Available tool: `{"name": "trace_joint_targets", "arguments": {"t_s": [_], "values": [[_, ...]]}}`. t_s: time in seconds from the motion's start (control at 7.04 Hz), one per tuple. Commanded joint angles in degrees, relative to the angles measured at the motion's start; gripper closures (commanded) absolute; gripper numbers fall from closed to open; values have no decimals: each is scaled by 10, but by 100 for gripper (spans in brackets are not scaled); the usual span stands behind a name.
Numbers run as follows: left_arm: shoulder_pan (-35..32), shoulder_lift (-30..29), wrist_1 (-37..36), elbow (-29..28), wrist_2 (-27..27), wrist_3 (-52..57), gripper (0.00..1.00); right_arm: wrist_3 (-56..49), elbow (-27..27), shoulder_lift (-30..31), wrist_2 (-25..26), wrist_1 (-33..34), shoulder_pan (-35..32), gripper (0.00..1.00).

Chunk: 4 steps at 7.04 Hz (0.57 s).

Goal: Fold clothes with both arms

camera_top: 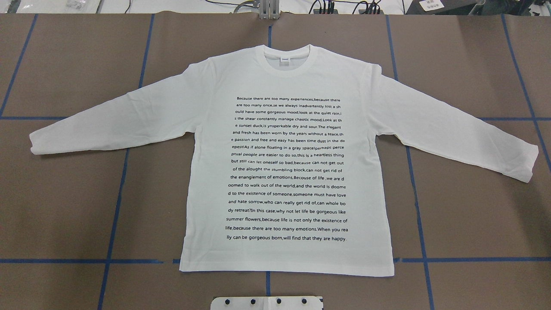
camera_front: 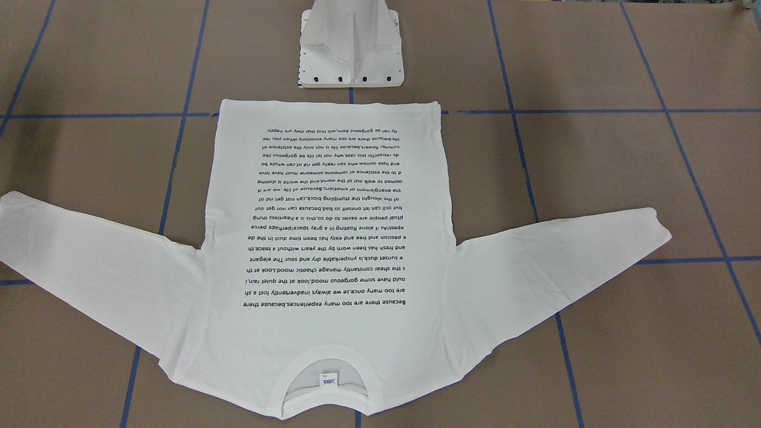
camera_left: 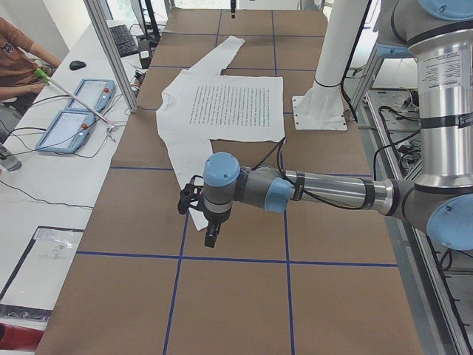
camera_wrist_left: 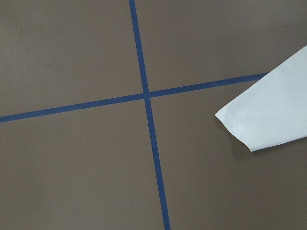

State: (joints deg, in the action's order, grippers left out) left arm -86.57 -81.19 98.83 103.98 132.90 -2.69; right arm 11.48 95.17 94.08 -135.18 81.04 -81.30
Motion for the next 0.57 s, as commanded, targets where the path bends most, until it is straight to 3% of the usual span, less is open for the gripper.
{"name": "trace_joint_targets", "arguments": {"t_s": [0.0,0.43], "values": [[1,-6,0,3,2,-5,0,2,0,7,-1,-11,0,0],[1,-6,7,15,2,-6,0,2,2,7,-2,-11,0,0]]}}
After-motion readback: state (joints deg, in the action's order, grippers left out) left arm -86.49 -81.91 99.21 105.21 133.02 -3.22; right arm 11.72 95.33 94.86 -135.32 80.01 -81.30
